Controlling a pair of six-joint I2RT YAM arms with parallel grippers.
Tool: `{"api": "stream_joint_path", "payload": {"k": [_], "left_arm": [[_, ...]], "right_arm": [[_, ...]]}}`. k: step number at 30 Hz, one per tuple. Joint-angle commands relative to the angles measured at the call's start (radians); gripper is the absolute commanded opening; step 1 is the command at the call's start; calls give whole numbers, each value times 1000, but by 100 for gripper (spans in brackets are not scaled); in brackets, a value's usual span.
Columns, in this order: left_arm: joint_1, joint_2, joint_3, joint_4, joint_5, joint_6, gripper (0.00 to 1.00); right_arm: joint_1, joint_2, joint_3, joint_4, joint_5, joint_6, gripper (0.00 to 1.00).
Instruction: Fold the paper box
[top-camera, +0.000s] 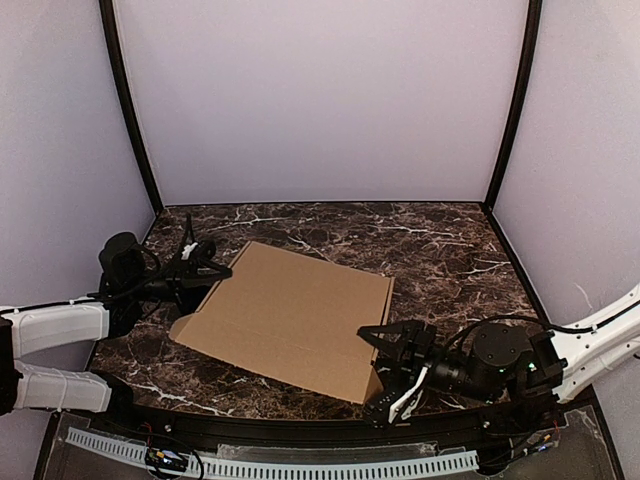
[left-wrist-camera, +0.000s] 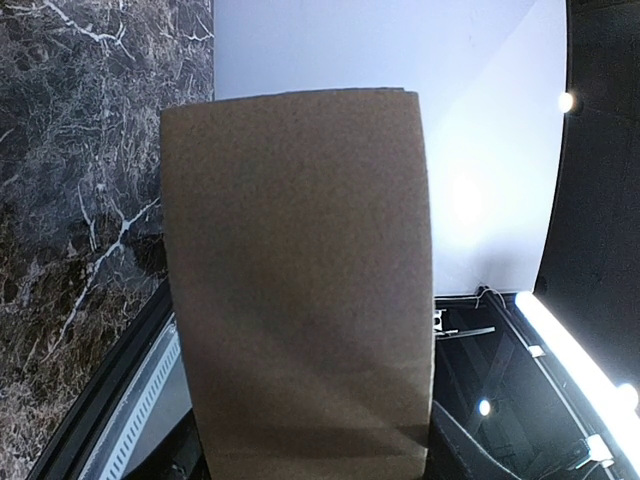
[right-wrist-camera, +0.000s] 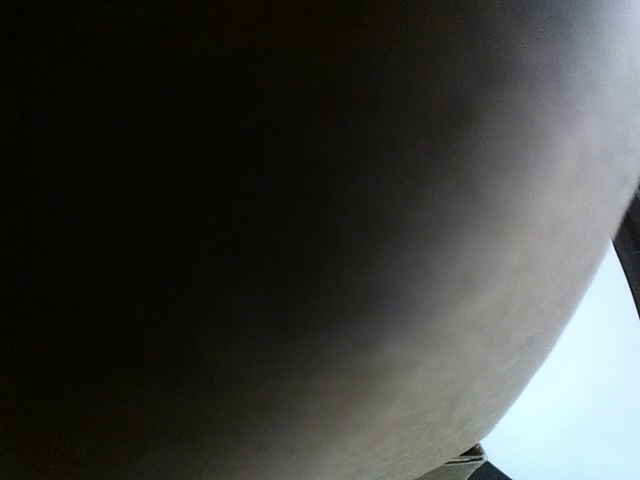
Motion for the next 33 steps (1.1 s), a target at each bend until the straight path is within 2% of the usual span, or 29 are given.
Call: {"api": "stream_joint_path", "payload": {"k": [1, 4, 6, 9, 12, 15, 17, 18, 19, 22, 27, 30, 33], "left_arm": [[5, -12, 16, 12, 1, 38, 14], [5, -9, 14, -3, -11, 52, 24], [5, -12, 18, -11, -17, 72, 39], [5, -24, 37, -77, -28, 140, 52], [5, -61, 96, -340, -66, 345, 69], [5, -92, 186, -636, -145, 522, 78], [7, -105, 235, -756, -195, 615, 84], [6, -108, 251, -801, -218, 669, 92], [6, -116, 286, -876, -263, 697, 95], [7, -133, 358, -1027, -384, 828, 98], [8, -196, 458, -1249, -681, 959, 98], [8, -238, 475, -1288, -797, 1013, 99], [7, -292, 465, -1273, -821, 1044, 99]], "right_arm": [[15, -21, 21, 27, 44, 57, 47], [17, -34, 17, 30, 43, 85, 43], [17, -39, 17, 26, 39, 114, 42], [17, -44, 21, 16, 29, 173, 42], [13, -49, 33, -26, 25, 253, 42], [-6, -60, 36, -78, 9, 345, 43], [-34, -69, 39, -132, -27, 430, 45], [-51, -70, 40, -148, -47, 466, 45], [-63, -71, 39, -162, -62, 501, 45], [-107, -56, 45, -199, -87, 579, 43], [-196, -49, 49, -226, -170, 722, 40], [-262, -44, 51, -235, -253, 797, 38], [-330, -31, 66, -248, -361, 861, 38]]}}
